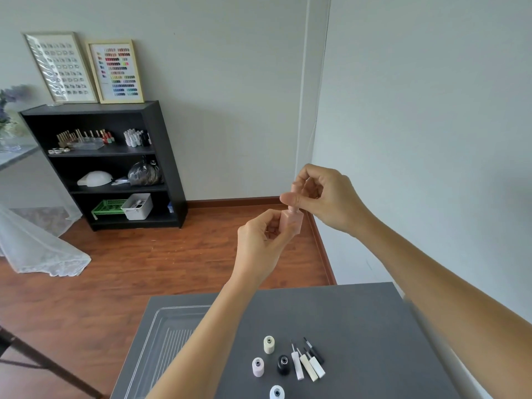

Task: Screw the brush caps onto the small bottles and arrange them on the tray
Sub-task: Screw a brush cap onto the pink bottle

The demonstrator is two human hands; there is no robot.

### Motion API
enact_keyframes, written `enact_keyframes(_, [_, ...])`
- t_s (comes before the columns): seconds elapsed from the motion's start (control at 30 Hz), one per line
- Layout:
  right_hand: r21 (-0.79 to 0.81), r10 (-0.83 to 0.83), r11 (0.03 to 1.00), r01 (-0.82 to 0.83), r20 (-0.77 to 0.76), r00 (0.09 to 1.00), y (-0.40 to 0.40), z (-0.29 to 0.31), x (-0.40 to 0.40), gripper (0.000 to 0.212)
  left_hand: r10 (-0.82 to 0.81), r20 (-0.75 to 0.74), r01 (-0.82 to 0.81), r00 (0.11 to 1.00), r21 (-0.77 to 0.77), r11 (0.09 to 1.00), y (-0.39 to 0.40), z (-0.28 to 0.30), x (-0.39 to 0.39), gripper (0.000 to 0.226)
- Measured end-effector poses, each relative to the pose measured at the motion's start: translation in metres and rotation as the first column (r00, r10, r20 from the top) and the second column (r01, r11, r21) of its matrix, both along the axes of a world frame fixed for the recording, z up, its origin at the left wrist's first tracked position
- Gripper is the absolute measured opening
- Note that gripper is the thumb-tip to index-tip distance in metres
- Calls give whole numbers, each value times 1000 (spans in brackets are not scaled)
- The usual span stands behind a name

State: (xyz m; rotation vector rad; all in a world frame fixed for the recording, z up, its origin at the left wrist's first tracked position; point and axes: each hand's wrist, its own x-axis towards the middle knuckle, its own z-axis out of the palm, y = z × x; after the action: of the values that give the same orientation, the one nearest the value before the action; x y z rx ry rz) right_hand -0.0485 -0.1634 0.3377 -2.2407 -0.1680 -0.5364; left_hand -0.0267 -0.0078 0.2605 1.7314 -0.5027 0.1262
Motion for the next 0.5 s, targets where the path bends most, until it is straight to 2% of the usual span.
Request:
enact_keyframes(0.07, [7, 49, 999, -49, -61, 997, -3, 6, 1, 41, 5, 5, -5, 1000, 4, 1000, 0, 3, 3, 22])
enact_keyframes(0.13, [123, 213, 973, -196, -146, 966, -10, 13, 1, 48, 14, 19, -14, 1000, 17, 1000, 0, 7, 5, 21])
enact_keyframes(0.23, [181, 352, 928, -326, -139, 925, -15, 17, 1, 32, 26, 30, -26, 999, 17, 1000, 0, 9, 8, 24])
enact_keyframes(0.3, [187, 291, 944, -273, -77, 954, -14, 17, 4, 21, 27, 40, -27, 999, 18, 999, -1, 11, 9, 23])
enact_keyframes(0.37, [142, 153, 979, -147, -26, 988, -10, 18, 7, 14, 19, 50, -20, 999, 11, 1000, -3, 12, 8, 25])
enact_keyframes(0.43, [25, 24, 999, -24, 6, 1000, -6, 17, 9, 32, 16, 60, -17, 998, 18, 1000, -4, 13, 7, 28])
enact_keyframes(0.5, [-71, -8, 997, 7, -10, 1000, -5, 16, 9, 48, 20, 62, -22, 998, 31, 999, -5, 14, 7, 26])
